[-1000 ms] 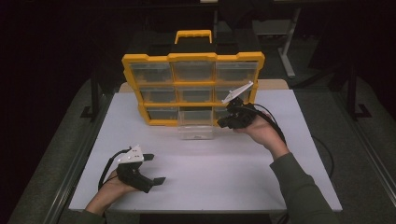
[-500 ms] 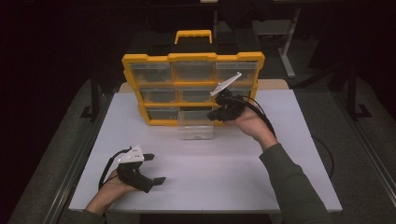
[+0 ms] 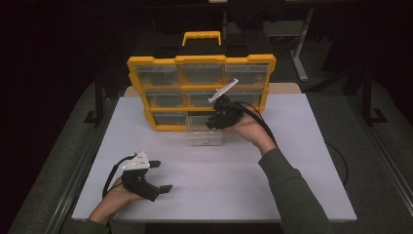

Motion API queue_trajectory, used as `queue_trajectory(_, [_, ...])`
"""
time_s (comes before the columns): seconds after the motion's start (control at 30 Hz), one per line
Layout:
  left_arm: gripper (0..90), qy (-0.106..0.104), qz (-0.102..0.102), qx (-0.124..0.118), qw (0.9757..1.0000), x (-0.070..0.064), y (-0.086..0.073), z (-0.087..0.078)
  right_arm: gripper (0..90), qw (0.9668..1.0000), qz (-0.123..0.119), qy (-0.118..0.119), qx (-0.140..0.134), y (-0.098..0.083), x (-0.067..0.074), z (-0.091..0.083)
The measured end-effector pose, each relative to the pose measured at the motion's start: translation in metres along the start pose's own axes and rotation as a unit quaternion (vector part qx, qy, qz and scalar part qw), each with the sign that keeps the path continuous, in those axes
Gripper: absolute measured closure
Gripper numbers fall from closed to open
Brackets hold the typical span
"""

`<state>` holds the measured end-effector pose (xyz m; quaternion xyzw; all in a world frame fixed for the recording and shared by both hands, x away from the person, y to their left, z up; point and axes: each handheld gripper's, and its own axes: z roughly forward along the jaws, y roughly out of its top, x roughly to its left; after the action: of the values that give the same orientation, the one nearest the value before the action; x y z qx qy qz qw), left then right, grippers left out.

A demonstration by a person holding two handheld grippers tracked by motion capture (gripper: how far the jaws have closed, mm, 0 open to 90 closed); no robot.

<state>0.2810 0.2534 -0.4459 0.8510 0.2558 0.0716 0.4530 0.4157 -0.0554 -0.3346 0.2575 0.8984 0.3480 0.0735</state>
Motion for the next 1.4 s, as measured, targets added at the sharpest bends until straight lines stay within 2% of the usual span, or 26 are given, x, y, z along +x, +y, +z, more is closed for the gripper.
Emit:
queue_trajectory(0.23, [0.0,0.001,0.001,0.001,1.0000,-0.001,0.000,0.001,54.0,0.9996,0.012,-0.016,-0.017,-0.018,-0.001,-0.020])
queue_trajectory(0.63, [0.0,0.003,0.002,0.004,1.0000,-0.001,0.000,0.001,35.1,0.9969,0.033,-0.042,-0.056,-0.069,0.002,-0.038])
queue_trajectory(0.83, [0.0,0.003,-0.001,0.005,1.0000,-0.001,-0.001,0.001,25.7,0.9947,0.044,-0.059,-0.072,-0.097,0.008,-0.040])
queue_trajectory(0.97, [0.0,0.004,-0.001,0.005,1.0000,-0.001,-0.001,0.002,17.2,0.9919,0.064,-0.075,-0.080,-0.115,0.011,-0.039])
queue_trajectory(1.1, [0.0,0.004,0.001,0.007,1.0000,0.000,-0.001,0.001,13.2,0.9890,0.079,-0.090,-0.087,-0.130,0.015,-0.039])
queue_trajectory(1.33, [0.0,0.004,-0.001,0.005,1.0000,0.000,-0.001,0.001,2.1,0.9879,0.092,-0.092,-0.085,-0.157,0.026,-0.039])
queue_trajectory(1.4, [0.0,0.003,-0.003,0.004,1.0000,0.000,-0.001,0.001,1.5,0.9879,0.089,-0.093,-0.087,-0.166,0.029,-0.040])
